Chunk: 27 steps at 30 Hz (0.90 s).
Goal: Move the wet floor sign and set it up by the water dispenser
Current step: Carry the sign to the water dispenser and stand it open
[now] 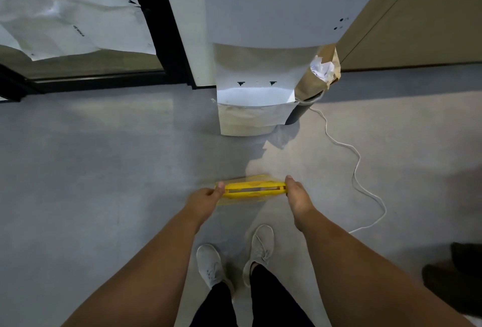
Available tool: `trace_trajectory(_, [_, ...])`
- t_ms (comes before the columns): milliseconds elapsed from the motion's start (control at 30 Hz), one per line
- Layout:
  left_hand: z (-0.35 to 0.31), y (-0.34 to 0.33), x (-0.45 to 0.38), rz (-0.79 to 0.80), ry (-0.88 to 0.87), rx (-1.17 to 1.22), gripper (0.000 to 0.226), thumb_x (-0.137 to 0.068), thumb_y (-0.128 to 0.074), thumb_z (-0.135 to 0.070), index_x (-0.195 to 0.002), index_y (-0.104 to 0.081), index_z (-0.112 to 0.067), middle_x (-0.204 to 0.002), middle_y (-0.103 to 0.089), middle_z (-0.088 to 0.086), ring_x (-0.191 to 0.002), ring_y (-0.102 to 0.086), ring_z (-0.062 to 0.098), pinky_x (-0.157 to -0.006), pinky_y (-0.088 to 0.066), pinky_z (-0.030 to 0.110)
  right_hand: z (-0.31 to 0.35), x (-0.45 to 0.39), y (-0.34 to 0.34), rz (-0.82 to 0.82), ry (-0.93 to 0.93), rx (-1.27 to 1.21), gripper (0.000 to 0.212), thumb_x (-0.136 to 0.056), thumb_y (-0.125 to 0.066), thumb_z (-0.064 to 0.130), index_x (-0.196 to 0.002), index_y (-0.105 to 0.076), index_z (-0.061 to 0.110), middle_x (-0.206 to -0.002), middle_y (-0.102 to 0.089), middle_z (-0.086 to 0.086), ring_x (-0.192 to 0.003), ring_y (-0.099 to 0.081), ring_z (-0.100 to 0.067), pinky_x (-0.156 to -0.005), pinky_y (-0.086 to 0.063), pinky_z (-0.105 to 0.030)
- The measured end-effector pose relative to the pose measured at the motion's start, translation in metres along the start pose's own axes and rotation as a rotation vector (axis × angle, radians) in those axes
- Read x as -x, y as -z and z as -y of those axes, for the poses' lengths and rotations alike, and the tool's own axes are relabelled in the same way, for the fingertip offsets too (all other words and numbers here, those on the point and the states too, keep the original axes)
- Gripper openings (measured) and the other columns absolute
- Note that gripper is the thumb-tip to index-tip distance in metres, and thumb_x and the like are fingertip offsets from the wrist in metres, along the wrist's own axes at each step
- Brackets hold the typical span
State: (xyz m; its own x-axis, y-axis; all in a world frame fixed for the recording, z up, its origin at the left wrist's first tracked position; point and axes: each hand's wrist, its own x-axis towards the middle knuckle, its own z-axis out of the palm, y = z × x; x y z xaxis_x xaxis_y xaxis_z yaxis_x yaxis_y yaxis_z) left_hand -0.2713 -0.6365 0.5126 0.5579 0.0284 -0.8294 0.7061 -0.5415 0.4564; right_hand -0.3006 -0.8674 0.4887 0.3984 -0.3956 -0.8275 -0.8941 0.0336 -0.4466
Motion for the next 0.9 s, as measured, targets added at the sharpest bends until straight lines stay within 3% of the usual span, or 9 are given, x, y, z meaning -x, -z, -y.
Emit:
trace_trajectory(167, [0.007,-0.003,-0.001,-0.095,-0.053,-0.004,0.053,-0.090,-0.046,-0.056,-0.101,-0.067,-0.009,-0.105,-0.065,0.015,-0.105,-0.059,0.032,-0.092,-0.047,0.039,-0.017,0.002,0.005,-0.012,0.084,0.097,0.056,-0.100,-0.030,0.049,-0.126,-0.053,0.005,-0.126,-0.054,-0.018,-0.118,-0.049,-0.033,-0.100,-0.036,-0.040])
trace_trajectory(300, [0.007,-0.015,-0.002,-0.124,-0.066,-0.054,0.054,-0.092,-0.044,-0.054,-0.104,-0.065,-0.006,-0.110,-0.067,0.018,-0.107,-0.060,0.034,-0.094,-0.048,0.041,-0.017,0.000,0.011,0.003,0.148,0.044,0.043,-0.100,-0.041,0.040,-0.125,-0.055,0.008,-0.115,-0.056,-0.010,-0.113,-0.052,-0.028,-0.090,-0.037,-0.032])
trace_trajectory(400, [0.006,-0.027,0.000,-0.130,-0.058,-0.020,0.053,-0.093,-0.044,-0.050,-0.111,-0.062,-0.005,-0.116,-0.065,0.017,-0.108,-0.059,0.033,-0.095,-0.048,0.041,-0.015,-0.007,0.017,0.040,0.172,0.105,0.047,-0.099,-0.041,0.041,-0.137,-0.048,0.014,-0.132,-0.056,-0.014,-0.125,-0.050,-0.032,-0.103,-0.040,-0.040])
trace_trajectory(500, [0.007,-0.042,0.001,-0.101,-0.068,0.009,0.051,-0.096,-0.043,-0.045,-0.121,-0.057,-0.004,-0.123,-0.061,0.018,-0.113,-0.056,0.033,-0.095,-0.046,0.041,-0.016,-0.015,0.028,0.093,0.150,0.163,0.057,-0.099,-0.038,0.046,-0.149,-0.032,0.019,-0.150,-0.041,-0.011,-0.137,-0.039,-0.034,-0.114,-0.032,-0.048])
trace_trajectory(900, [-0.007,-0.064,-0.023,-0.182,-0.075,0.002,0.047,-0.099,-0.041,-0.036,-0.126,-0.055,-0.001,-0.125,-0.060,0.020,-0.112,-0.056,0.036,-0.091,-0.046,0.042,-0.014,-0.048,0.033,0.113,0.120,0.170,0.058,-0.101,-0.037,0.042,-0.152,-0.025,0.015,-0.156,-0.033,-0.013,-0.141,-0.034,-0.033,-0.113,-0.030,-0.044])
